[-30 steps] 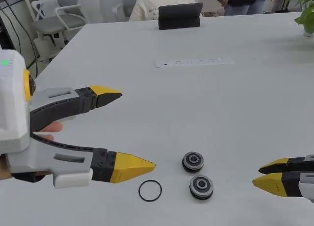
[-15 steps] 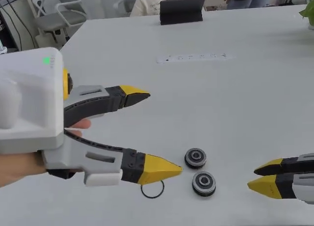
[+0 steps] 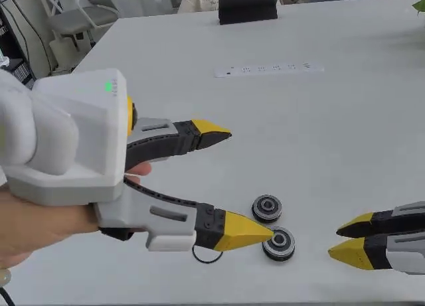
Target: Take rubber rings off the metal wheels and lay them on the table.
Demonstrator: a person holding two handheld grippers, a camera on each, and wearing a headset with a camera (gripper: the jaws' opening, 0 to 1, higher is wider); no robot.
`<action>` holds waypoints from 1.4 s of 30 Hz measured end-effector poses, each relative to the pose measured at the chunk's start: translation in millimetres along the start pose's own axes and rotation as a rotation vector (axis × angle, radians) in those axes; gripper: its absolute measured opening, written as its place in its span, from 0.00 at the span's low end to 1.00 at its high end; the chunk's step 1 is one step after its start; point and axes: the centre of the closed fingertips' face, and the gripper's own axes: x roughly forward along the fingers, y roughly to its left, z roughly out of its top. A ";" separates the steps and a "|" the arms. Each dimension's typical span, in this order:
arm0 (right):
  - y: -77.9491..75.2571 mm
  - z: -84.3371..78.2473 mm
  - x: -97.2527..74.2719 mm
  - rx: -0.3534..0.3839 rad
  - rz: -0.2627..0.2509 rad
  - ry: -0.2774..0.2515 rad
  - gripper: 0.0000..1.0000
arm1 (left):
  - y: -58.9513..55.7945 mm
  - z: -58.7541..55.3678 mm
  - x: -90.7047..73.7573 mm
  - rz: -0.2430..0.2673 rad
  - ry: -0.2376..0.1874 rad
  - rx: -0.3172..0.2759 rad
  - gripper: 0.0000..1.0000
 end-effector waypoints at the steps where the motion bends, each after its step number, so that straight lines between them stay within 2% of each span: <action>1: 0.2 0.1 0.7 -0.002 0.002 0.001 0.23 | -1.2 -0.6 1.6 -0.005 0.001 0.000 0.69; 11: 1.4 4.9 9.3 -0.028 0.031 0.010 0.23 | -13.6 -11.6 24.3 -0.065 0.026 -0.006 0.61; 14: -0.1 4.3 11.6 -0.049 0.025 0.025 0.23 | -16.5 -13.8 30.8 -0.076 0.034 -0.003 0.58; 20: 0.3 5.8 15.4 -0.076 0.039 0.032 0.24 | -16.4 -15.1 43.4 -0.087 0.024 -0.020 0.54; 24: 1.4 7.2 18.2 -0.099 0.057 0.038 0.26 | -19.9 -21.0 49.8 -0.115 0.046 0.005 0.50; 30: 3.3 10.0 21.8 -0.127 0.076 0.039 0.26 | -15.2 -36.0 57.2 -0.121 0.076 0.000 0.47; 37: 4.2 10.3 28.9 -0.152 0.096 0.050 0.26 | -4.1 -48.0 62.2 -0.107 0.077 -0.056 0.46; 40: 5.8 10.2 32.2 -0.168 0.108 0.055 0.26 | -0.1 -51.8 65.7 -0.097 0.073 -0.077 0.41; 42: 5.9 11.7 34.1 -0.179 0.110 0.051 0.26 | 0.4 -56.0 68.0 -0.095 0.081 -0.069 0.37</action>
